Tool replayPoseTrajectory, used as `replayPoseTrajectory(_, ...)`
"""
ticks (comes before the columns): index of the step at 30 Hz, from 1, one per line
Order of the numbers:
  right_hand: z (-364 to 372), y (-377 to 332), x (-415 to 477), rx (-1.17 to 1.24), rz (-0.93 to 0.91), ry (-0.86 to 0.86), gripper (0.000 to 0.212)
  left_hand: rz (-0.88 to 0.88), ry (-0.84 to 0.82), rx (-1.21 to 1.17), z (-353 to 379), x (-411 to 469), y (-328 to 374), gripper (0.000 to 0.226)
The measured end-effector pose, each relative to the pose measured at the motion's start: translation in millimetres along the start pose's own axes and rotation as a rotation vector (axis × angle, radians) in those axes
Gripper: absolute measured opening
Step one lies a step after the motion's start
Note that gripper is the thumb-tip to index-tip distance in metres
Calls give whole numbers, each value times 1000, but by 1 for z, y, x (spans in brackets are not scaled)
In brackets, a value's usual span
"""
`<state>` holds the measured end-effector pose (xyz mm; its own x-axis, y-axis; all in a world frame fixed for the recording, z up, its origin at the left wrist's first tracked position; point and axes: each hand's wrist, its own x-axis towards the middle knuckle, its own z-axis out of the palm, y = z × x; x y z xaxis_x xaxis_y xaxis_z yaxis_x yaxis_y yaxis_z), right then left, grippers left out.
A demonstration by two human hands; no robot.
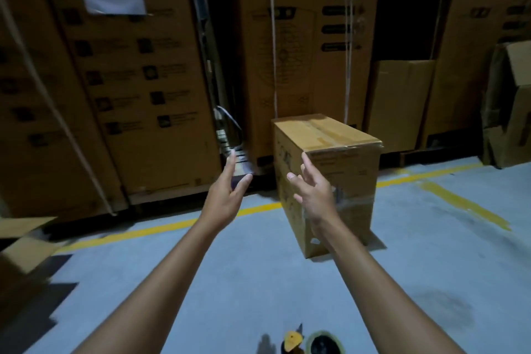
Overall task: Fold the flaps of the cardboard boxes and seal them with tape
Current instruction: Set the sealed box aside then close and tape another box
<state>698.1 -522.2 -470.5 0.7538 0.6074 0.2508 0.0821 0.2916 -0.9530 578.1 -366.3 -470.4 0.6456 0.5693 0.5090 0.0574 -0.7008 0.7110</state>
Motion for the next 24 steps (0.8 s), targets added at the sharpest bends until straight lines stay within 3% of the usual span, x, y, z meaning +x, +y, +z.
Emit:
replayPoseTrajectory(5,83,-37,-72,-10,7,-116,62,-205,197,-85,-105,-88,2,70)
replayPoseTrajectory(17,285,-69,-239,-62,62,-456,30,-394,572,232,-348,-295,31,48)
replayPoseTrajectory(24,395,-62,-282,-137,32,-630,25,-569,729,347,-452,-352,0,31)
